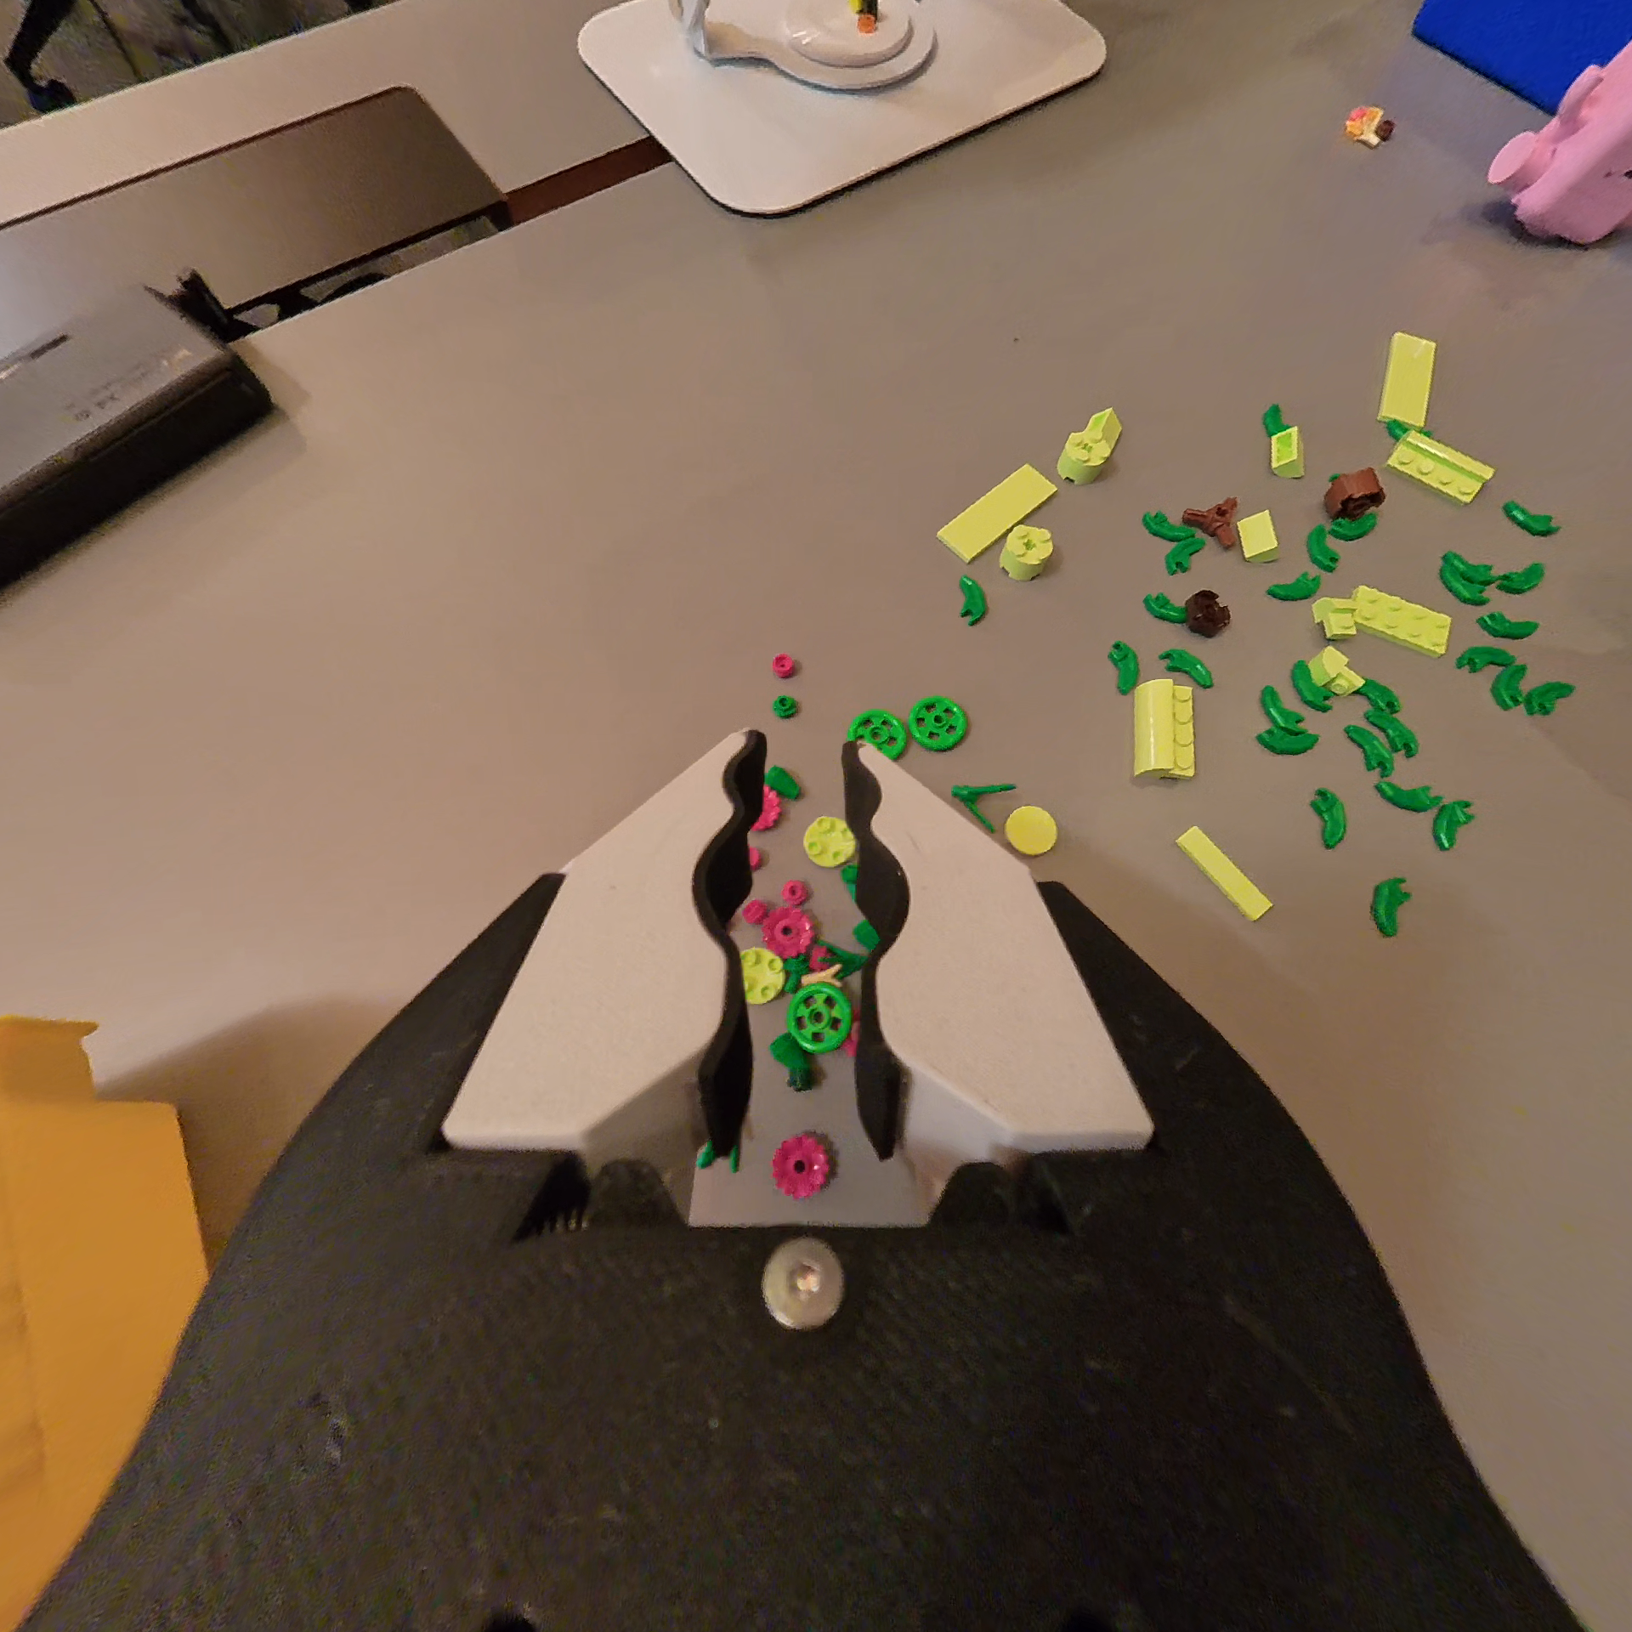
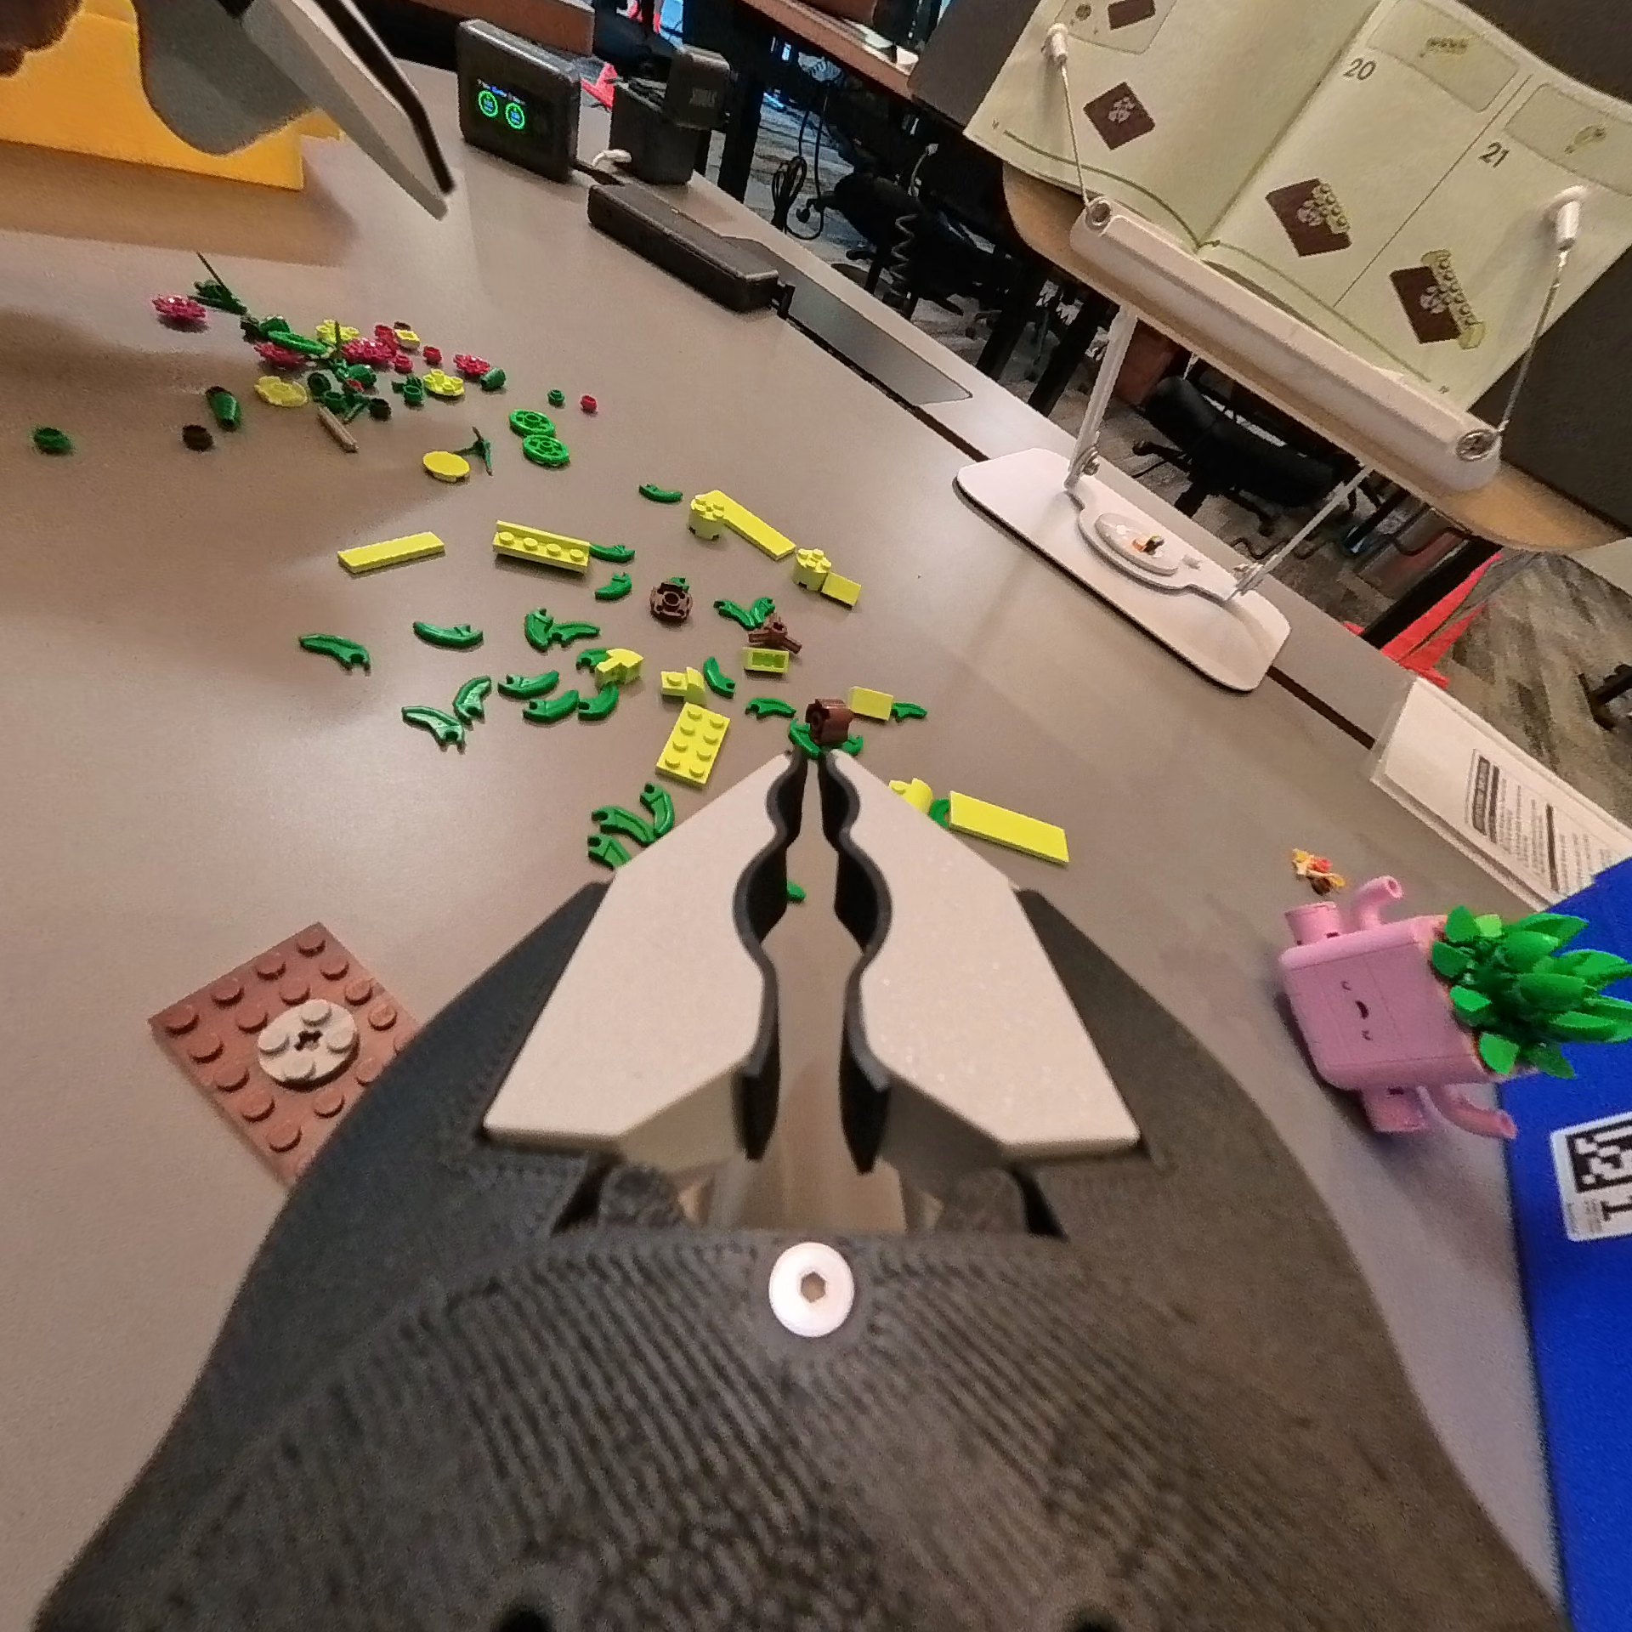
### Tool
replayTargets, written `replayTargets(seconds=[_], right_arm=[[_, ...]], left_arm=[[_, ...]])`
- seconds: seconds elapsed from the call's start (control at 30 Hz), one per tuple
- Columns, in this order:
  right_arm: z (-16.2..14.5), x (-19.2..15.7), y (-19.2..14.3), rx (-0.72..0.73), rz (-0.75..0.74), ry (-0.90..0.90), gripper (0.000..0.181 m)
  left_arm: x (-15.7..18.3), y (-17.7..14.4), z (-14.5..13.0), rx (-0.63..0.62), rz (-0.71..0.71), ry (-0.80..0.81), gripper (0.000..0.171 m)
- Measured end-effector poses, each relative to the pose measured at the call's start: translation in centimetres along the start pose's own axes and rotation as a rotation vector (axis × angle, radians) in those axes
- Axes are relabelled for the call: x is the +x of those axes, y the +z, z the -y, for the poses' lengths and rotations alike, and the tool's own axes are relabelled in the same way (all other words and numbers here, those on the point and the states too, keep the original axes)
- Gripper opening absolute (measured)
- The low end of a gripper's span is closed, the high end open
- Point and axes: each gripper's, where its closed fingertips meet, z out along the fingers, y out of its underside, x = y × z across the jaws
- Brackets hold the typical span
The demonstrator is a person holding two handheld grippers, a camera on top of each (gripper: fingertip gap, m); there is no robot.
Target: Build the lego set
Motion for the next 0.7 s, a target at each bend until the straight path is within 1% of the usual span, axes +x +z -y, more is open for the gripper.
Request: replayTargets(seconds=[0.13,0.37,0.63,0.7], right_arm=[[0.0,0.0,0.0,0.0,0.0,0.0,0.001],[0.0,0.0,0.0,0.004,0.0,0.001,0.001],[0.3,0.1,-0.2,0.025,0.004,0.014,0.001],[0.4,0.2,-0.3,0.035,0.006,0.021,0.001]], left_arm=[[1.8,0.6,0.6,0.012,-0.049,0.013,0.015],[5.2,2.2,0.9,-0.01,-0.114,0.076,0.015],[10.6,3.8,1.5,-0.002,-0.227,0.142,0.015],[12.8,3.8,2.1,0.023,-0.314,0.128,0.015]])
